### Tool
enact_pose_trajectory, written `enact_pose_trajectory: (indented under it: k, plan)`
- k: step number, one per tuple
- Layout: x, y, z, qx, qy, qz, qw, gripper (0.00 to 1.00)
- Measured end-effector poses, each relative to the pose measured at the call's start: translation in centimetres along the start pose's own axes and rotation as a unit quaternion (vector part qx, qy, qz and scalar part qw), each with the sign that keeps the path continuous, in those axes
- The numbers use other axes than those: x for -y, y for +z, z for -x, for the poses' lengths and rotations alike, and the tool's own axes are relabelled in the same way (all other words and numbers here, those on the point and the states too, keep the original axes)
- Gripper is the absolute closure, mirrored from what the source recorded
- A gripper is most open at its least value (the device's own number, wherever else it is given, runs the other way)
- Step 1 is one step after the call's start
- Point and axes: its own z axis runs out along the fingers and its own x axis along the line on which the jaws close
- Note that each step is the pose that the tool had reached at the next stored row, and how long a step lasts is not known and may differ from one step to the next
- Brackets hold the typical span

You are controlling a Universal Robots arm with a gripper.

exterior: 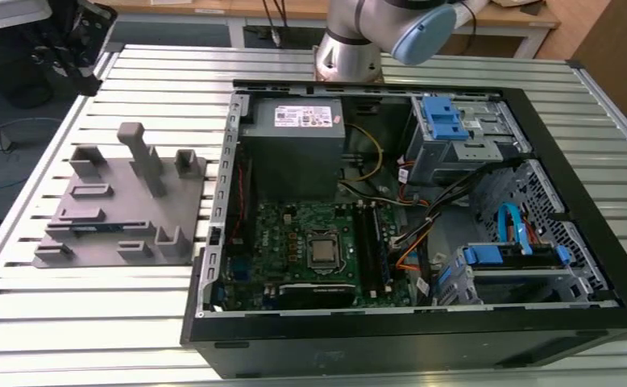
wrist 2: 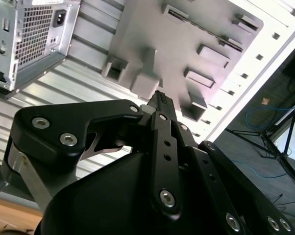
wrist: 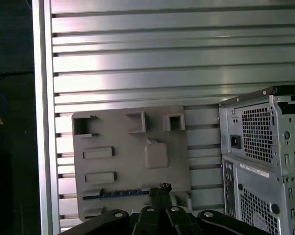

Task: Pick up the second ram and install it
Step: 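Reach for the second ram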

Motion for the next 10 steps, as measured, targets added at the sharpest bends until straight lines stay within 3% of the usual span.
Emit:
enact_pose_trajectory:
  k: [10]
  plan:
    - [0.34,-0.07,-4.19,0.0001,0.0,0.0,1.0,0.89]
